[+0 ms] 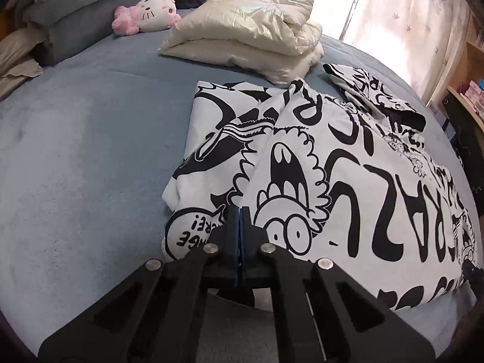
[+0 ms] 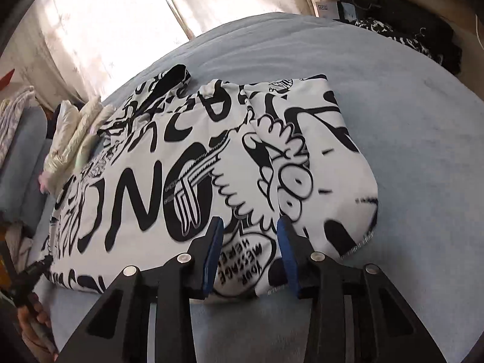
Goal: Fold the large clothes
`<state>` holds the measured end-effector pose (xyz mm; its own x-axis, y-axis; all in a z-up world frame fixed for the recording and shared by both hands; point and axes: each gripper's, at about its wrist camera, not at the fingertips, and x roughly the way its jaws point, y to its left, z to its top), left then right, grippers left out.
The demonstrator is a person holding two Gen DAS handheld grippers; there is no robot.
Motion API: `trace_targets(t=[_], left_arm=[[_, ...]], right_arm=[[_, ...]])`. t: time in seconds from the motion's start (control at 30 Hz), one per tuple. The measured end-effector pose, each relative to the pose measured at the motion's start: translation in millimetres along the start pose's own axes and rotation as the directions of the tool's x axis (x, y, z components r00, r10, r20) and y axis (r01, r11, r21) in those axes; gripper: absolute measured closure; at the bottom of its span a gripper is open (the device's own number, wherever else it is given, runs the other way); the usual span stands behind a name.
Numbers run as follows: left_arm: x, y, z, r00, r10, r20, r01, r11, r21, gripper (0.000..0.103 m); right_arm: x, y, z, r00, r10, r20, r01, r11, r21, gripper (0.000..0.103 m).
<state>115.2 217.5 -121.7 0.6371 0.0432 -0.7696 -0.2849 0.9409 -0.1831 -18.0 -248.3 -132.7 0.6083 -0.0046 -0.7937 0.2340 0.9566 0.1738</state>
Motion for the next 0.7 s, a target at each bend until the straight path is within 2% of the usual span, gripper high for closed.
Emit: trace_targets(t=[0.07, 0.17, 0.23, 0.37, 0.43, 0.53, 0.7], left_arm=[[4, -1, 3, 1.0, -0.021, -0.004, 0.021, 1.0, 0.001, 0.102], [5, 1, 3, 0.999, -0.038, -0.005, 0.038, 0.999, -0.008, 0.102], [4, 3, 3, 0.999, -0.048, -0.005, 0.048, 0.999, -0.012, 0.102], [5, 5, 1, 0.998, -0.07, -0.007, 0.069, 0.997, -0.023, 0.102], [7, 6, 2, 0.998, -0.07, -0.011, 0.069, 0.997, -0.026, 0.102], [7, 3, 2, 0.998, -0.058, -0.011, 0.058, 0.998, -0.017, 0.102], [8, -1, 4, 0.999, -0.037, -0.018, 0.037, 0.999, -0.003, 0.101]], right_arm=[[0, 13, -7, 0.998, -0.056, 0.004, 0.056, 0.997, -0.055, 0.065], [-4, 21, -14, 0.996, -0.088, 0.006, 0.088, 0.993, -0.08, 0.062], [-5, 23, -18, 0.997, -0.076, 0.008, 0.076, 0.994, -0.074, 0.061], [6, -3, -4, 1.0, -0.026, 0.013, 0.026, 0.998, -0.052, 0.058], [6, -2, -5, 0.999, -0.032, 0.015, 0.033, 0.998, -0.062, 0.057], [9, 2, -6, 0.999, -0.035, 0.015, 0.036, 0.995, -0.091, 0.05], [11, 9, -5, 0.999, -0.053, 0.009, 0.053, 0.993, -0.109, 0.049]])
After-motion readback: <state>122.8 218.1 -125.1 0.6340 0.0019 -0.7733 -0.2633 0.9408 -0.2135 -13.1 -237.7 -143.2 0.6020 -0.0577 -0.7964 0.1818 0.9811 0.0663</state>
